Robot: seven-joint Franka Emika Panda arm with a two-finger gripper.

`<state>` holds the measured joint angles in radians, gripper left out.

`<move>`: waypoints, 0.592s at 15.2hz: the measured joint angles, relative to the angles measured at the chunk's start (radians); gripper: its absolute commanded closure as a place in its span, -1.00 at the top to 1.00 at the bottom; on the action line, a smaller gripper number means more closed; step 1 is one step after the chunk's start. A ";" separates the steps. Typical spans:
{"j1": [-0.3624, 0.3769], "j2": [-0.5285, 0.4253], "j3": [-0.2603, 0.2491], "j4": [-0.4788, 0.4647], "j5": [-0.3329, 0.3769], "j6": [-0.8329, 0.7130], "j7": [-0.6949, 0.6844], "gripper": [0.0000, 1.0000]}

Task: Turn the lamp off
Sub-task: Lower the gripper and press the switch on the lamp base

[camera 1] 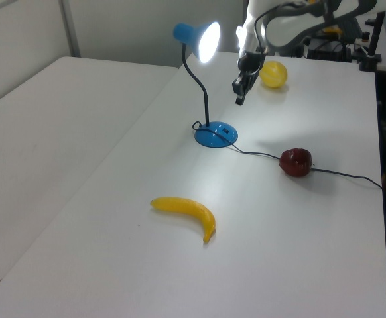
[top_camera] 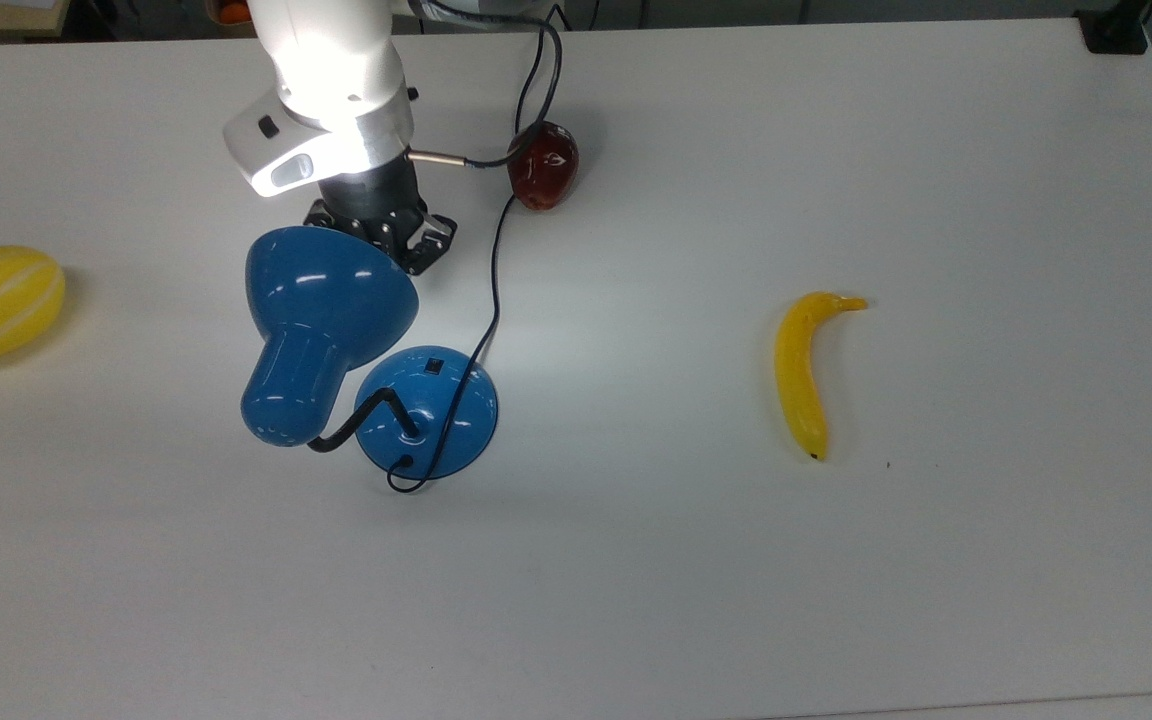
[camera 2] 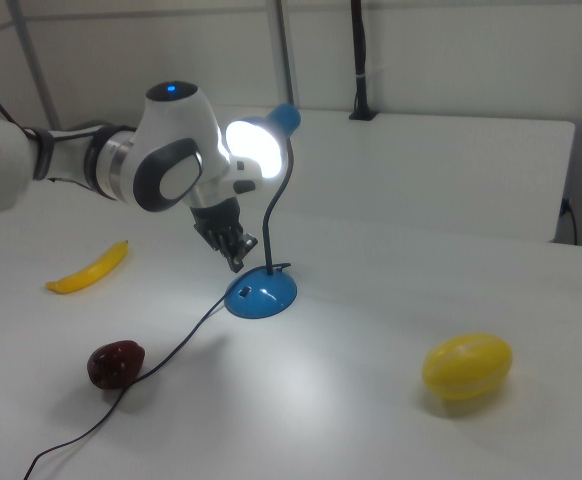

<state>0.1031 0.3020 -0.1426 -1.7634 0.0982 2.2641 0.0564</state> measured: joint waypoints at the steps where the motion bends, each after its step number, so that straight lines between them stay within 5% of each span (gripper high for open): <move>1: 0.010 0.021 0.000 0.000 -0.001 0.020 0.003 -1.00; 9: 0.038 0.149 0.000 0.063 -0.019 0.087 0.013 -1.00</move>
<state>0.1415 0.4509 -0.1424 -1.7006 0.0793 2.3509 0.0697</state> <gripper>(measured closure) 0.991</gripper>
